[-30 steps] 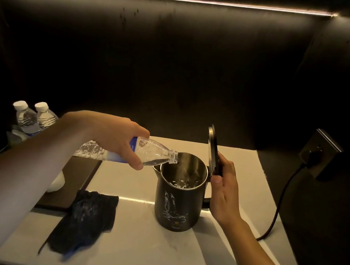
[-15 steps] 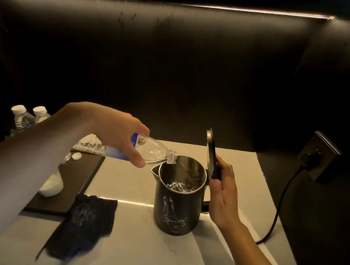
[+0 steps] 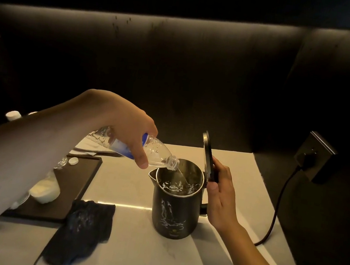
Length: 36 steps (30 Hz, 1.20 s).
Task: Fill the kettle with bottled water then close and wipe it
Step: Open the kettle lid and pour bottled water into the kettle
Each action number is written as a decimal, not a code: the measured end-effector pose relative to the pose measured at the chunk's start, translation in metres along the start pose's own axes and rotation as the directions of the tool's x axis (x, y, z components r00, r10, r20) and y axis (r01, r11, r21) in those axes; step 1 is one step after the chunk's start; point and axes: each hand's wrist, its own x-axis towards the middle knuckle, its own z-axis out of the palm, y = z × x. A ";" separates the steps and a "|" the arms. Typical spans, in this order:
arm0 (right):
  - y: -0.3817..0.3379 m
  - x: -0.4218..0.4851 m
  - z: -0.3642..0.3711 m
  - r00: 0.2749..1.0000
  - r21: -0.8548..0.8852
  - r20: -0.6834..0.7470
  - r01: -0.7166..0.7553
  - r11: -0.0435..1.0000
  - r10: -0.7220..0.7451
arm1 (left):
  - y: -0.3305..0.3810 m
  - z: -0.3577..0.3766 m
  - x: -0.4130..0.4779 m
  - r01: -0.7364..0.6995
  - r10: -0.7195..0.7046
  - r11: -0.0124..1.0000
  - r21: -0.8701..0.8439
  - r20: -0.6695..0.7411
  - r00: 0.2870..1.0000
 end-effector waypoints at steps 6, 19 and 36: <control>-0.005 0.000 -0.001 1.000 -0.012 -0.009 0.021 1.000 -0.022 | 0.009 -0.004 0.005 -0.028 0.025 0.997 0.069 0.044 0.999; -0.006 0.000 -0.001 1.000 -0.015 -0.012 0.008 1.000 -0.008 | 0.022 0.005 0.001 -0.039 0.038 0.993 0.112 0.012 0.999; -0.009 -0.002 -0.004 1.000 0.001 -0.010 -0.007 1.000 0.007 | -0.044 0.179 0.003 -0.314 -0.315 0.523 -0.792 -0.522 0.792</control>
